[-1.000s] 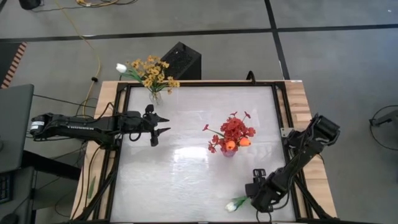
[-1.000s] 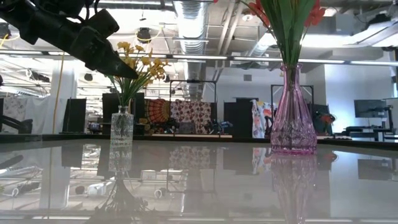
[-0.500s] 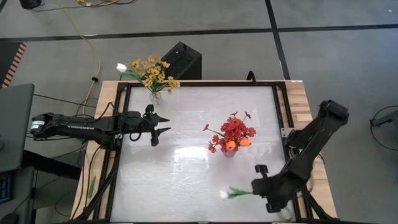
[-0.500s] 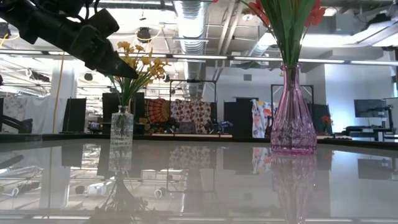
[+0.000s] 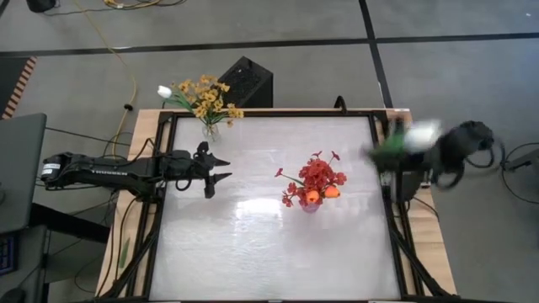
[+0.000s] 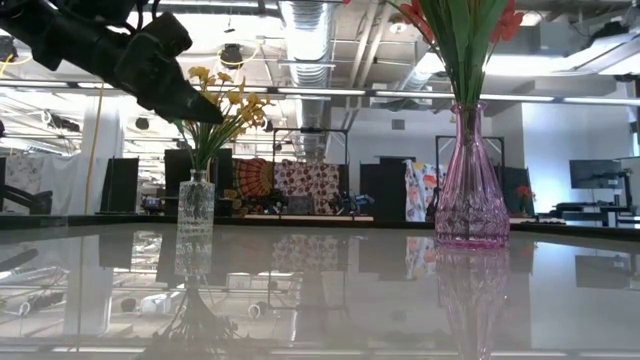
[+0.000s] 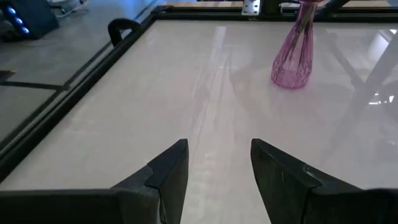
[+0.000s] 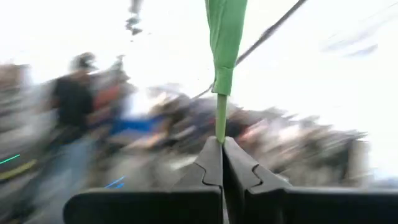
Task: Sort flowers into vase by color
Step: Put the white flower into the clear transparent vase
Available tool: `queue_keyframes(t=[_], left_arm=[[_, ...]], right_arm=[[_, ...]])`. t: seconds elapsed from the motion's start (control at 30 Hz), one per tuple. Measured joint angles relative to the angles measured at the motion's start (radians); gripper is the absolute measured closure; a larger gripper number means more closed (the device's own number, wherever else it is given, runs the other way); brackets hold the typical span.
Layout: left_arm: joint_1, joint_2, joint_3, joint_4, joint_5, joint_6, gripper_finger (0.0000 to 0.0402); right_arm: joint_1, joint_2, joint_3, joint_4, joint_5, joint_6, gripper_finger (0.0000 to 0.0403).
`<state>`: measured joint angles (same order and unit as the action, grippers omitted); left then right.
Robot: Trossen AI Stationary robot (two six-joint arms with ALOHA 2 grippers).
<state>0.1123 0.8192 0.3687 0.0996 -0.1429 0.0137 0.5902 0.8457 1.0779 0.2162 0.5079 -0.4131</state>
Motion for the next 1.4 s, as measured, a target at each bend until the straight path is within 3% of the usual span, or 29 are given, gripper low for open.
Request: queue_keyframes(t=[0.13,0.23,0.4,0.57,0.77,0.93,1.13,1.4], left_arm=[[0.0,0.0,0.0,-0.021,0.0,-0.017,0.0238],[0.0,0.0,0.0,-0.052,0.0,-0.019,0.0238],[0.0,0.0,0.0,-0.145,0.001,-0.074,0.0238],[0.0,0.0,0.0,-0.292,-0.033,-0.2,0.0238],[0.001,-0.003,0.0,-0.484,-0.229,-0.37,0.0238],[0.001,-0.003,0.0,-0.547,-0.383,-0.468,0.0238],[0.001,-0.003,0.0,-0.556,-0.396,-0.472,0.0238],[0.001,-0.003,0.0,-0.578,-0.379,-0.476,0.0238]], right_arm=[[-0.264,-0.031,0.003,0.154,-0.005,-0.125,0.0385],[-0.535,0.004,0.004,0.125,-0.058,0.013,0.0385],[-0.955,0.206,0.0,0.062,-0.497,0.429,0.0385],[-1.158,0.488,-0.002,0.313,-0.651,0.618,0.0385],[-1.229,0.831,0.051,0.709,-0.698,0.822,0.0385],[-1.219,1.06,0.215,0.849,-0.8,0.927,0.0385],[-1.189,1.27,0.441,0.847,-0.78,0.937,0.0385],[-1.159,1.448,0.609,0.844,-0.64,0.946,0.0385]])
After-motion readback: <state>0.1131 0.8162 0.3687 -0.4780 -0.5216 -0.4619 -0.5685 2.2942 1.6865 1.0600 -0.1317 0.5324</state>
